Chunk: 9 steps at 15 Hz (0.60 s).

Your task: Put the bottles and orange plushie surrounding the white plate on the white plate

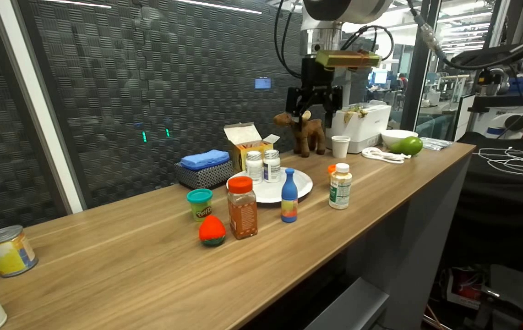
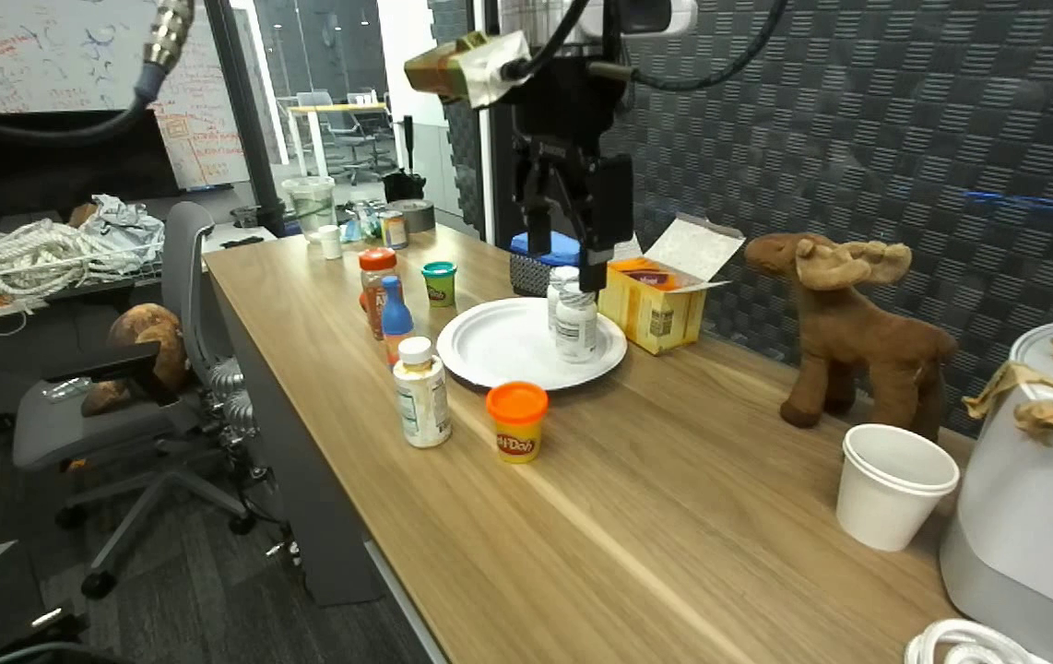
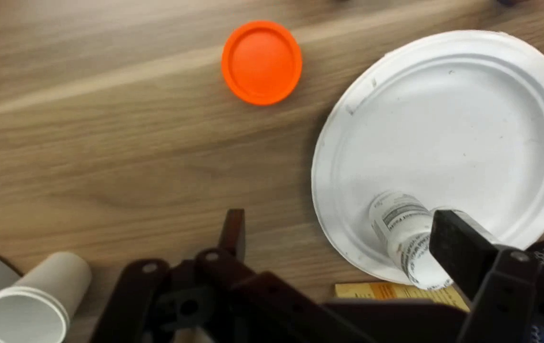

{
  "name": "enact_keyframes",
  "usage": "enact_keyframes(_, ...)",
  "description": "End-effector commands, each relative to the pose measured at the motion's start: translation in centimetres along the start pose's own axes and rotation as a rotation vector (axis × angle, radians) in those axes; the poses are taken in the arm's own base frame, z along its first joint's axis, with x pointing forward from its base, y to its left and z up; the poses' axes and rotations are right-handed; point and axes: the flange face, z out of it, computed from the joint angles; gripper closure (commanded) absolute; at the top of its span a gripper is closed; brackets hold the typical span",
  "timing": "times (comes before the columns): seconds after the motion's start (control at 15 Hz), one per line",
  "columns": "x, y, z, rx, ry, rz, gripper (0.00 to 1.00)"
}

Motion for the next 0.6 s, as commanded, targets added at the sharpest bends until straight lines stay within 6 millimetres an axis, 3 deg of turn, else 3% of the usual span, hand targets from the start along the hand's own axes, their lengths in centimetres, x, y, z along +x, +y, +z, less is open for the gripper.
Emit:
enact_keyframes(0.0, -3.8, 0.6, 1.6, 0.008, -0.003, 0.095, 0.00)
enact_keyframes(0.53, -7.1, 1.6, 6.2, -0.033, -0.080, 0.200, 0.00)
